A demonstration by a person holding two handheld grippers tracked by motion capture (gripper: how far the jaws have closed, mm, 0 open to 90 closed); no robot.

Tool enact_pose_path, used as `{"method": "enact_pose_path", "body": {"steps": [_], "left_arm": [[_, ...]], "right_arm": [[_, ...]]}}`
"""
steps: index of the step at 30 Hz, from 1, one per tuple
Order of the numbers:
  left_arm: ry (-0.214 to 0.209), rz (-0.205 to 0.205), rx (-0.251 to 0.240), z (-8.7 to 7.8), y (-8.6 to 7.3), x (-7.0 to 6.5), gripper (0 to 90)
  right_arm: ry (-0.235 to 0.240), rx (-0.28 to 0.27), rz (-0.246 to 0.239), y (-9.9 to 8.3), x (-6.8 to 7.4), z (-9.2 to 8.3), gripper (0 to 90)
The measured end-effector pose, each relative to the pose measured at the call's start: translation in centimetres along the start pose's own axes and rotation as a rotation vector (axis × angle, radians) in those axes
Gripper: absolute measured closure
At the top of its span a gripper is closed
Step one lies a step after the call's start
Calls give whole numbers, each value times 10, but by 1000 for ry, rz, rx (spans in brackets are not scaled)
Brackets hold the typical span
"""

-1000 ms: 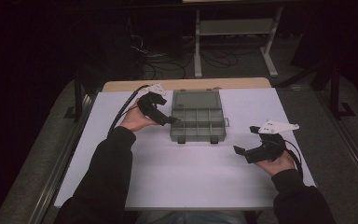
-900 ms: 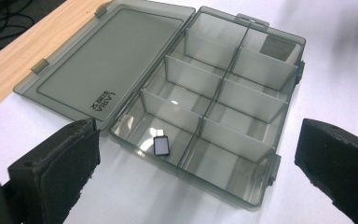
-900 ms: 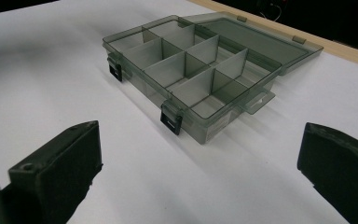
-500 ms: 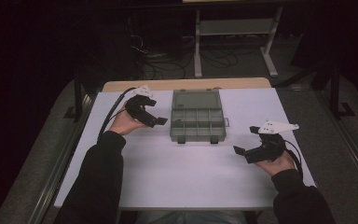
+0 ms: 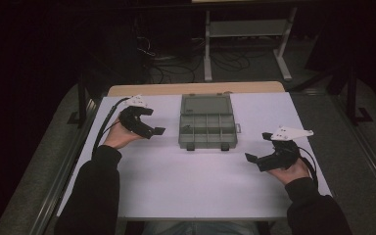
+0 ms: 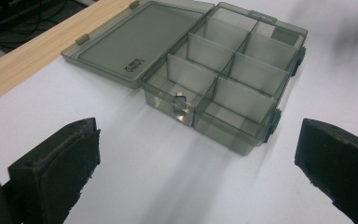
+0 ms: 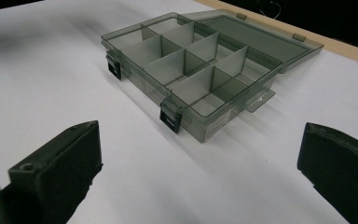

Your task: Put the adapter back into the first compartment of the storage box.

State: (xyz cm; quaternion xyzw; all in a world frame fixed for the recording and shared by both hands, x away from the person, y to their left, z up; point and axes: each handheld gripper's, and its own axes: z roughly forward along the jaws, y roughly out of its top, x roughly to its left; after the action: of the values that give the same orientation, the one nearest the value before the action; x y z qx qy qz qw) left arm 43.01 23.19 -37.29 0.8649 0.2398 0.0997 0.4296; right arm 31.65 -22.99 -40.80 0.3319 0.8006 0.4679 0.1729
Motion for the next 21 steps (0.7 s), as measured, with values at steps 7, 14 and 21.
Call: {"method": "enact_pose_path", "body": {"steps": [7, 14, 21], "left_arm": [[31, -12, -31, -13, -10, 0, 0], [36, -32, -45, -23, -21, 2, 0], [52, -55, -61, -30, -31, 2, 0]], "right_arm": [[0, 2, -1, 0, 0, 0, 0], [-2, 4, -1, 0, 0, 1, 0], [-2, 6, 0, 0, 1, 1, 0]]}}
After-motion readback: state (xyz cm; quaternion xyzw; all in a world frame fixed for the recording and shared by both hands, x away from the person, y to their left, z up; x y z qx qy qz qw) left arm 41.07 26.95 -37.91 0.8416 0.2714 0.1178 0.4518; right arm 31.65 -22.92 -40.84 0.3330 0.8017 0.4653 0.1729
